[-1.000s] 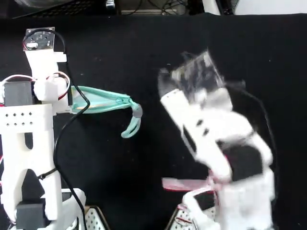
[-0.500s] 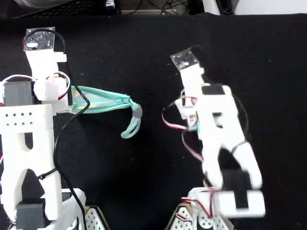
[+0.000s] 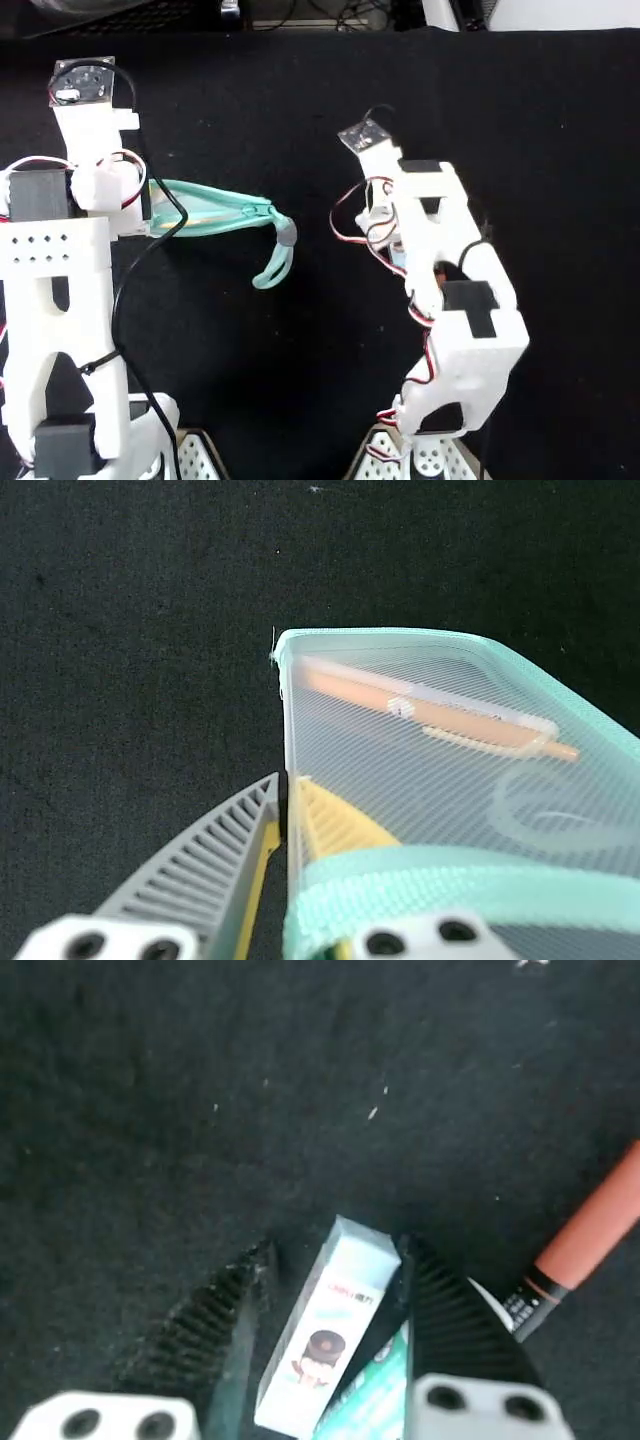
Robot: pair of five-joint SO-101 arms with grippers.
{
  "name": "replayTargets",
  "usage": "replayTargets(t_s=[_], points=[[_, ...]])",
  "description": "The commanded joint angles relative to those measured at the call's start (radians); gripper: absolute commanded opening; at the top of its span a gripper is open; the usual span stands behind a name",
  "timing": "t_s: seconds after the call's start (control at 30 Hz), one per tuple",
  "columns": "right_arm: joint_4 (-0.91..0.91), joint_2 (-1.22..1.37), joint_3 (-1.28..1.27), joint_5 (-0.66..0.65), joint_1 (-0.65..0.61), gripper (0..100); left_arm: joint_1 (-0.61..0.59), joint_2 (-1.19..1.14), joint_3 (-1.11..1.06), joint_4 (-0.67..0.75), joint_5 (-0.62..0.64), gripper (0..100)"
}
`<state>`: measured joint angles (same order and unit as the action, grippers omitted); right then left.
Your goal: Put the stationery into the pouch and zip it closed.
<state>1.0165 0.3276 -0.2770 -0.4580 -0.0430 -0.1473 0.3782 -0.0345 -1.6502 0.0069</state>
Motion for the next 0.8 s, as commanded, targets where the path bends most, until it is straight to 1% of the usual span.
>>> replayTargets(t_s=[0.0, 0.07, 0.1, 0.13, 0.23, 0.33, 0.47, 0.57, 0.67, 0.77], points=[[0.014, 0.004, 0.038, -0.034, 0.002, 15.0, 0.002, -0.003, -0.004, -0.008, 0.000, 3], [0.012, 0.004, 0.045, -0.032, 0.002, 2.9, 0.002, -0.003, -0.004, -0.008, 0.000, 3], [0.018, 0.004, 0.059, -0.032, 0.002, 0.8, 0.002, -0.003, -0.004, -0.008, 0.000, 3], [0.021, 0.002, 0.068, -0.031, 0.002, 3.0, 0.002, -0.003, -0.004, -0.008, 0.000, 3], [0.064, -0.028, 0.096, -0.031, 0.002, 1.4, 0.002, -0.003, -0.004, -0.008, 0.000, 3], [0.130, -0.143, 0.087, -0.032, 0.002, 1.2, 0.002, -0.003, -0.004, -0.008, 0.000, 3], [0.149, -0.401, -0.010, -0.032, -0.025, 1.2, 0.002, -0.003, -0.004, -0.008, 0.000, 3], [0.190, -0.644, -0.107, -0.025, -0.092, 1.2, 0.002, -0.003, -0.004, -0.008, 0.000, 3], [0.204, -0.906, -0.183, 0.069, -0.198, 1.2, 0.002, -0.003, -0.004, -0.008, 0.000, 3], [0.160, -1.159, -0.240, 0.155, -0.327, 1.2, 0.002, -0.003, -0.004, -0.008, 0.000, 3]])
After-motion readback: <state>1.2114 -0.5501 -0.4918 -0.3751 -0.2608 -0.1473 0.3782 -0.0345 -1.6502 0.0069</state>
